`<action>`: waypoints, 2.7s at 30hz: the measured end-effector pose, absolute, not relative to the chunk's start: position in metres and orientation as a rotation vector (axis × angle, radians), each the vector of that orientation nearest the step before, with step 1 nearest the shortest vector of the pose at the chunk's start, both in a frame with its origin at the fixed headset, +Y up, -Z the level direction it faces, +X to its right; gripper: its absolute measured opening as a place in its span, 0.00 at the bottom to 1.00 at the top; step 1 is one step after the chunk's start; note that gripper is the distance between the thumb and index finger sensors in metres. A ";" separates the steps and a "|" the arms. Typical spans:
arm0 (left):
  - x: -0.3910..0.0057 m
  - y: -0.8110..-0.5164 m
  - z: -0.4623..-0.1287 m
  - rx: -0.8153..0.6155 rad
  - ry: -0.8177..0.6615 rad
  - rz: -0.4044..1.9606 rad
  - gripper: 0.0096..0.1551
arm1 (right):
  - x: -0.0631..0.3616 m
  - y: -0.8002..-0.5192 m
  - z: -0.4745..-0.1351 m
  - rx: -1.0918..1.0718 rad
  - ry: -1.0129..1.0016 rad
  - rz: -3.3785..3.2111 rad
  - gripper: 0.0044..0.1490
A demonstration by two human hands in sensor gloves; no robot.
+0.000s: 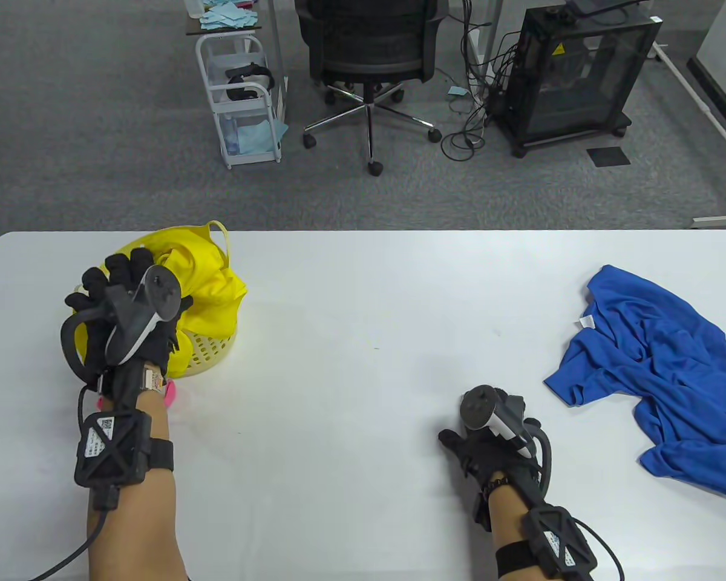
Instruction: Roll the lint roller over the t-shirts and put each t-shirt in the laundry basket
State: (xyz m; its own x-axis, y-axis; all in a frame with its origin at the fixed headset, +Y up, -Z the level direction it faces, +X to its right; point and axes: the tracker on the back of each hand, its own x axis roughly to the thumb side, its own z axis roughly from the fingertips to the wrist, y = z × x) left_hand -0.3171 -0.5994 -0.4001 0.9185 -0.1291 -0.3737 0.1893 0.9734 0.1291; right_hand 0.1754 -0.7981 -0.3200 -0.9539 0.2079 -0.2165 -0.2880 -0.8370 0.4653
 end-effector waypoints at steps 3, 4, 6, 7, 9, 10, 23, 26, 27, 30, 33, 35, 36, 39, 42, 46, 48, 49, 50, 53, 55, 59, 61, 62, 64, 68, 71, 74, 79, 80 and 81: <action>-0.304 -0.597 -0.401 0.247 0.281 -0.046 0.45 | 0.177 -0.797 -0.320 -0.231 0.721 2.759 0.53; -0.299 -0.595 -0.400 0.248 0.264 -0.024 0.44 | 0.177 -0.797 -0.320 -0.231 0.722 2.759 0.53; -0.286 -0.592 -0.394 0.271 0.196 -0.012 0.42 | 0.177 -0.798 -0.320 -0.231 0.722 2.766 0.53; -0.276 -0.591 -0.390 0.284 0.151 -0.019 0.42 | 0.177 -0.797 -0.320 -0.232 0.719 2.769 0.52; -0.260 -0.591 -0.380 0.295 0.081 -0.032 0.42 | 0.178 -0.798 -0.321 -0.233 0.713 2.771 0.52; -0.250 -0.592 -0.373 0.304 0.031 -0.033 0.42 | 0.178 -0.797 -0.321 -0.232 0.707 2.769 0.52; -0.158 -0.698 -0.284 0.135 -0.484 -0.095 0.39 | 0.182 -0.794 -0.319 -0.225 0.665 2.775 0.50; -0.158 -0.734 -0.288 0.037 -0.464 -0.039 0.38 | 0.184 -0.791 -0.318 -0.217 0.648 2.776 0.50; -0.158 -0.742 -0.289 0.027 -0.470 -0.038 0.38 | 0.185 -0.789 -0.318 -0.217 0.638 2.765 0.50; -0.159 -0.751 -0.286 0.014 -0.495 -0.135 0.38 | 0.192 -0.778 -0.319 -0.238 0.562 2.734 0.49; -0.158 -0.754 -0.283 0.013 -0.532 -0.145 0.38 | 0.204 -0.759 -0.318 -0.300 0.381 2.718 0.49; -0.158 -0.754 -0.282 -0.008 -0.550 -0.105 0.38 | 0.221 -0.744 -0.315 -0.447 0.129 2.717 0.52; -0.160 -0.753 -0.282 -0.011 -0.555 -0.081 0.38 | 0.236 -0.737 -0.312 -0.579 -0.035 2.719 0.53; -0.166 -0.750 -0.283 -0.015 -0.549 -0.031 0.38 | 0.282 -0.733 -0.304 -0.833 -0.146 2.716 0.58; -0.173 -0.750 -0.285 -0.028 -0.536 0.019 0.39 | 0.333 -0.747 -0.287 -1.153 0.046 2.684 0.63; -0.175 -0.757 -0.290 -0.062 -0.532 0.046 0.39 | 0.367 -0.766 -0.275 -1.253 0.116 2.475 0.61; -0.175 -0.760 -0.292 -0.072 -0.531 0.033 0.39 | 0.369 -0.773 -0.280 -1.136 0.136 2.445 0.58; -0.175 -0.761 -0.293 -0.076 -0.532 0.032 0.39 | 0.363 -0.776 -0.288 -1.055 0.124 2.466 0.56; -0.174 -0.761 -0.293 -0.078 -0.532 0.034 0.39 | 0.357 -0.776 -0.295 -0.998 0.123 2.512 0.54; -0.171 -0.760 -0.293 -0.072 -0.538 0.036 0.39 | 0.328 -0.769 -0.322 -0.851 0.206 2.756 0.49; -0.171 -0.760 -0.292 -0.047 -0.501 0.010 0.38 | 0.316 -0.771 -0.337 -0.868 0.358 2.898 0.47; -0.179 -0.760 -0.294 -0.024 -0.442 -0.032 0.38 | 0.314 -0.778 -0.342 -0.848 0.448 2.856 0.49; -0.183 -0.759 -0.297 -0.044 -0.427 0.009 0.38 | 0.310 -0.771 -0.339 -0.739 0.308 2.785 0.45; -0.183 -0.759 -0.298 -0.046 -0.424 0.024 0.38 | 0.307 -0.771 -0.338 -0.673 0.334 2.758 0.43; -0.182 -0.756 -0.298 -0.046 -0.432 0.050 0.38 | 0.293 -0.771 -0.336 -0.561 0.403 2.753 0.42; -0.170 -0.753 -0.292 -0.038 -0.494 0.037 0.38 | 0.236 -0.768 -0.335 -0.273 0.539 2.882 0.41; -0.161 -0.751 -0.282 -0.020 -0.545 -0.002 0.39 | 0.167 -0.766 -0.329 0.006 0.616 2.898 0.41; -0.155 -0.752 -0.275 -0.031 -0.640 -0.036 0.41 | 0.114 -0.762 -0.317 0.224 0.670 2.864 0.45; -0.152 -0.765 -0.271 -0.090 -0.693 -0.120 0.54 | 0.056 -0.765 -0.296 0.491 0.811 2.479 0.44; -0.152 -0.769 -0.271 -0.159 -0.691 -0.138 0.57 | 0.046 -0.771 -0.290 0.515 0.884 2.368 0.44; -0.151 -0.771 -0.271 -0.181 -0.696 -0.134 0.59 | 0.040 -0.774 -0.287 0.529 0.920 2.310 0.44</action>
